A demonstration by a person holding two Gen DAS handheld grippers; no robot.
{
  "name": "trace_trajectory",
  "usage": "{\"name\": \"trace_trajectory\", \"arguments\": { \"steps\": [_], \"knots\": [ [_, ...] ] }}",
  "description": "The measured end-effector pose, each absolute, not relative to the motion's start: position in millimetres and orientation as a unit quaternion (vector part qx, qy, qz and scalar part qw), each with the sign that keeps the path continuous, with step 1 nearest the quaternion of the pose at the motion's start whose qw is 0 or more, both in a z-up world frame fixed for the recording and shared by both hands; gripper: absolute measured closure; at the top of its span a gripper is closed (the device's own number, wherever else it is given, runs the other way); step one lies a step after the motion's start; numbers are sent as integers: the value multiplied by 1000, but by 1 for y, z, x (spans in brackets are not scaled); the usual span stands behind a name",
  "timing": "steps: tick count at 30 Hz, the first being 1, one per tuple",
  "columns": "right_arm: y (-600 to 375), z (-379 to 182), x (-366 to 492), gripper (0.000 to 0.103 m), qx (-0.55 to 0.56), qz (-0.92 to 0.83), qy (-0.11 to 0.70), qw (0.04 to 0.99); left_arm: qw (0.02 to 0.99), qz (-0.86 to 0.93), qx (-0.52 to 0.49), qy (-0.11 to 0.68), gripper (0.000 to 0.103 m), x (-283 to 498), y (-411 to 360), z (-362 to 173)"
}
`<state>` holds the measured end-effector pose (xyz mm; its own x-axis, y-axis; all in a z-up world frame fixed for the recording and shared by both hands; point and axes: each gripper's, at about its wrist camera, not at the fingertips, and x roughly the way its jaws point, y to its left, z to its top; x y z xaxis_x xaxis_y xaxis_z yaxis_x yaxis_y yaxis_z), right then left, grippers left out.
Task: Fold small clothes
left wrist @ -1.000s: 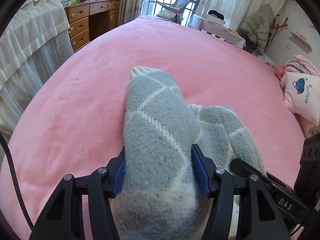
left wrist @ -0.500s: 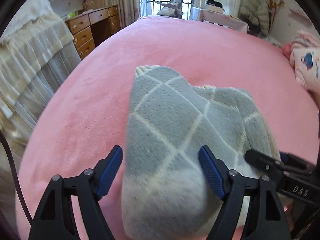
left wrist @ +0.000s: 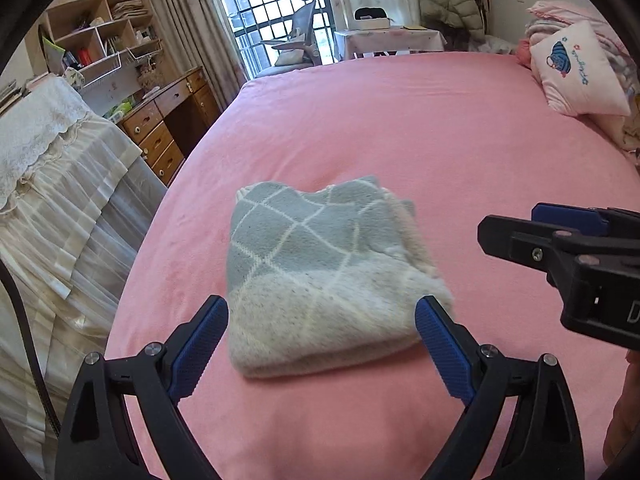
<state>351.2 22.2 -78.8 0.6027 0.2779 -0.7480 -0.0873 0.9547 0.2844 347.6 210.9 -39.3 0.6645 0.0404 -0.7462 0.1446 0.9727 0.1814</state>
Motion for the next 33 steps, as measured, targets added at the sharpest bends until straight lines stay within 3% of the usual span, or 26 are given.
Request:
{"name": "trace_trajectory", "arguments": {
  "steps": [5, 10, 16, 21, 25, 33],
  "knots": [
    [4, -43, 303, 37, 90, 80, 430, 895, 905, -30, 79, 416, 9, 302, 194, -7],
    [-35, -12, 222, 36, 52, 46, 415, 907, 925, -42, 48, 375, 9, 215, 169, 35],
    [-86, 16, 133, 35, 82, 9, 406, 910, 929, -51, 40, 365, 5, 134, 129, 63],
    [-100, 38, 72, 34, 71, -29, 379, 922, 928, -47, 26, 369, 5, 82, 100, 79],
    [-109, 45, 30, 27, 72, -59, 373, 923, 929, -45, 32, 365, 5, 47, 79, 84],
    [-125, 48, -2, 25, 59, -103, 368, 922, 924, -68, 33, 374, 1, 19, 47, 86]
  ]
}}
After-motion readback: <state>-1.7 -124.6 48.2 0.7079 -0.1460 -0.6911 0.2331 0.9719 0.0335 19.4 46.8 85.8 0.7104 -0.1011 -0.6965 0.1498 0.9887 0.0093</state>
